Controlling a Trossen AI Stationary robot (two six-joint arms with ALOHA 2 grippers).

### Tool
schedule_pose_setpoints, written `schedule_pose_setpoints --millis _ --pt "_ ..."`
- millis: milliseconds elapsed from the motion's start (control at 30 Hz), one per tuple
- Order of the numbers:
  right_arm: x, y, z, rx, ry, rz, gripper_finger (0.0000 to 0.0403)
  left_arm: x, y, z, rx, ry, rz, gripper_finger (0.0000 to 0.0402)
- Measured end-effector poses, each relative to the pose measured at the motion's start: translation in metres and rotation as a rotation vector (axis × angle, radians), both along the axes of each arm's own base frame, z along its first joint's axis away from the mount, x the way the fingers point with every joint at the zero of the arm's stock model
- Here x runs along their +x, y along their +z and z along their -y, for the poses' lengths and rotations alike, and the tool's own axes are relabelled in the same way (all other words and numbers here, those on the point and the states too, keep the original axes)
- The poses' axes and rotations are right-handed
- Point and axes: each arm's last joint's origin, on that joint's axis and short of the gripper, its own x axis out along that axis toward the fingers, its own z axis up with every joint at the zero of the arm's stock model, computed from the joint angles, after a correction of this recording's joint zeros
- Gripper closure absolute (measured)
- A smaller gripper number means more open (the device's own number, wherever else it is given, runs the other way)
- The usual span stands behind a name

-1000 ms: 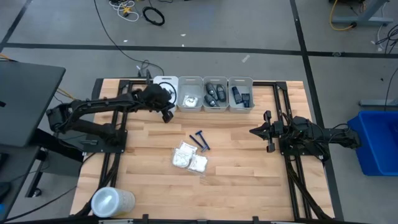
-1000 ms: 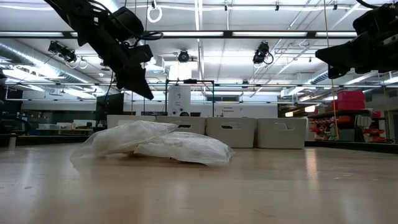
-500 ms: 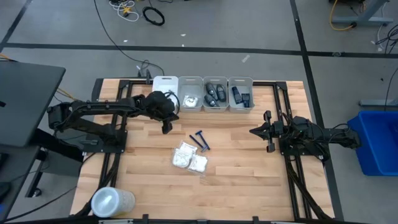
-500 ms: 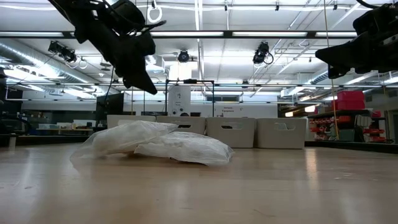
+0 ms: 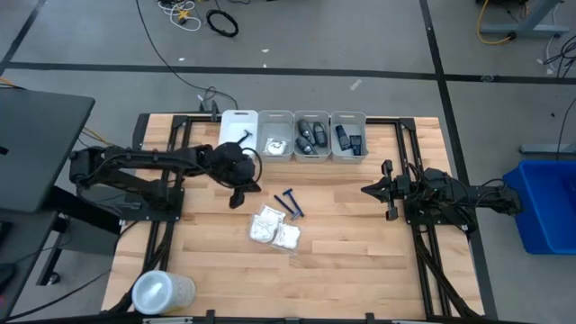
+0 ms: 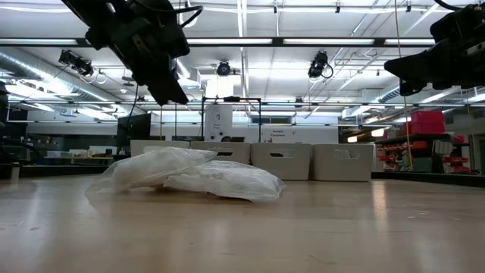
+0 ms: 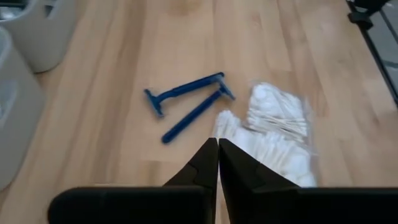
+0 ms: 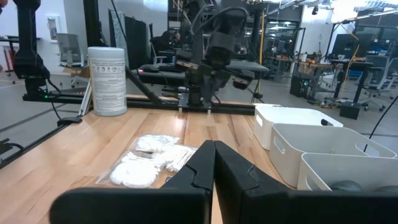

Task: Pick & Place Travel size toiletries
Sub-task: Put the white cotton pack into the left gray bin

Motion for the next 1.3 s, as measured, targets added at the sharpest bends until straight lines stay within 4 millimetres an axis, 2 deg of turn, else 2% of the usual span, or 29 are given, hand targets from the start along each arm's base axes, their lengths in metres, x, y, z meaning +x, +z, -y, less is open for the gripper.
schedule_pose_setpoints --millis 133,367,633,867,1033,1300 --pt "0.0 0.0 0.0 0.0 0.0 0.0 0.0389 0.001 -0.002 0.011 0.001 -0.046 0.0 0.0382" --pt "0.0 0.0 0.0 0.0 0.0 0.0 0.0389 -0.005 -0.017 0.025 0.0 -0.107 -0.052 0.0393" --pt "0.0 0.0 0.0 0.0 0.0 0.0 0.0389 -0.012 -0.036 0.029 0.008 -0.119 -0.069 0.0381" --pt "0.0 0.0 0.0 0.0 0.0 0.0 0.0389 -0.018 -0.045 0.03 0.041 -0.211 -0.073 0.0363" --pt "0.0 0.0 0.0 0.0 0.0 0.0 0.0389 -0.023 -0.053 0.032 -0.02 -0.236 -0.09 0.033" --pt "0.0 0.0 0.0 0.0 0.0 0.0 0.0389 -0.024 -0.054 0.03 -0.06 -0.197 -0.102 0.0234"
